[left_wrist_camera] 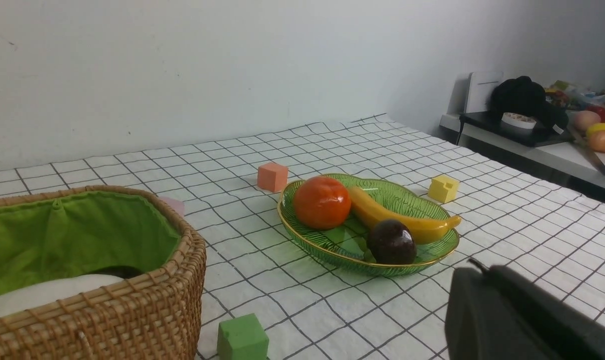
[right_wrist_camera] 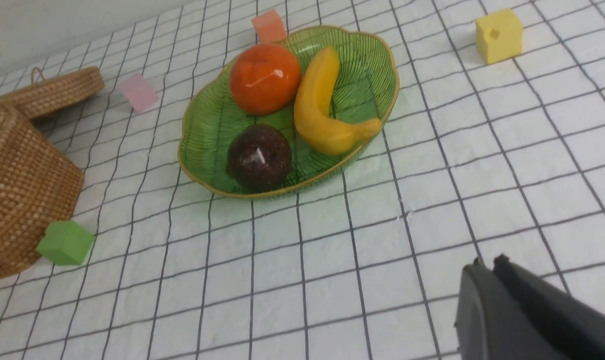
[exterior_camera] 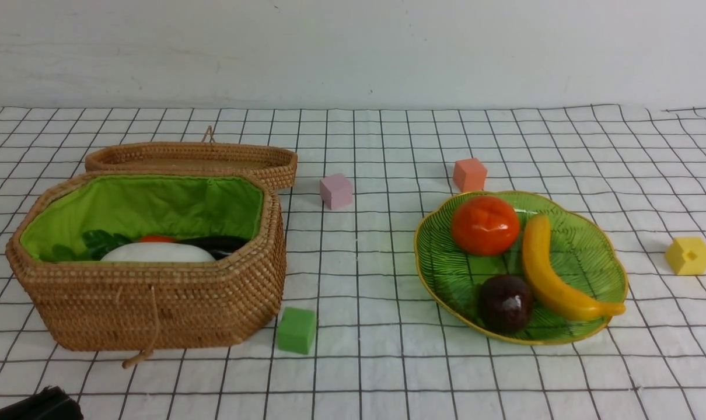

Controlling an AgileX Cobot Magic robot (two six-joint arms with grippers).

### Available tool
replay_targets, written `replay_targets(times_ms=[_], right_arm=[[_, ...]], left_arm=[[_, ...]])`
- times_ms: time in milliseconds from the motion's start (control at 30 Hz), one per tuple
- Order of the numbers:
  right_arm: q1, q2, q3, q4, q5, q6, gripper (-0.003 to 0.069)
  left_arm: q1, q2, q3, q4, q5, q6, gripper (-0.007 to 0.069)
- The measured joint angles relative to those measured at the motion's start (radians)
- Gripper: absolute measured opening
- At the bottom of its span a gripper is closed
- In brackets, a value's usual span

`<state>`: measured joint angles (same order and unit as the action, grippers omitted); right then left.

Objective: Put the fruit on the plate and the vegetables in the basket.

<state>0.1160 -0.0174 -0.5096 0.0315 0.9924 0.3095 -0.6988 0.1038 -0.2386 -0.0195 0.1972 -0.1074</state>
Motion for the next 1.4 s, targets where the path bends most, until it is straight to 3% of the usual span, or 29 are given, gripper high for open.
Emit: replay_targets(times_ms=[133,233,467,1400], right_arm=[[-0.013,0.000,0.099,-0.032,-0.200,-0.072,-0.0008],[-0.081,0.000,0.257,-0.057,-0.418,-0.145,-0.0008],[-0.109,0.001,0.516,-0.056,-0.578,-0.167,-0.0008],[-0.109,0.001,0.523,-0.032,-0.606,-0.167,-0.0002]], left_arm=[[0.000,0.000,0.000,0.000,0.001,0.000,-0.0013],[0.000,0.000,0.000,0.000,0.001,0.000,-0.0010],[0.000,0.000,0.000,0.000,0.004,0.000,-0.0003],[0.001,-0.001,0.008,0.000,0.016,0.000,0.0017]])
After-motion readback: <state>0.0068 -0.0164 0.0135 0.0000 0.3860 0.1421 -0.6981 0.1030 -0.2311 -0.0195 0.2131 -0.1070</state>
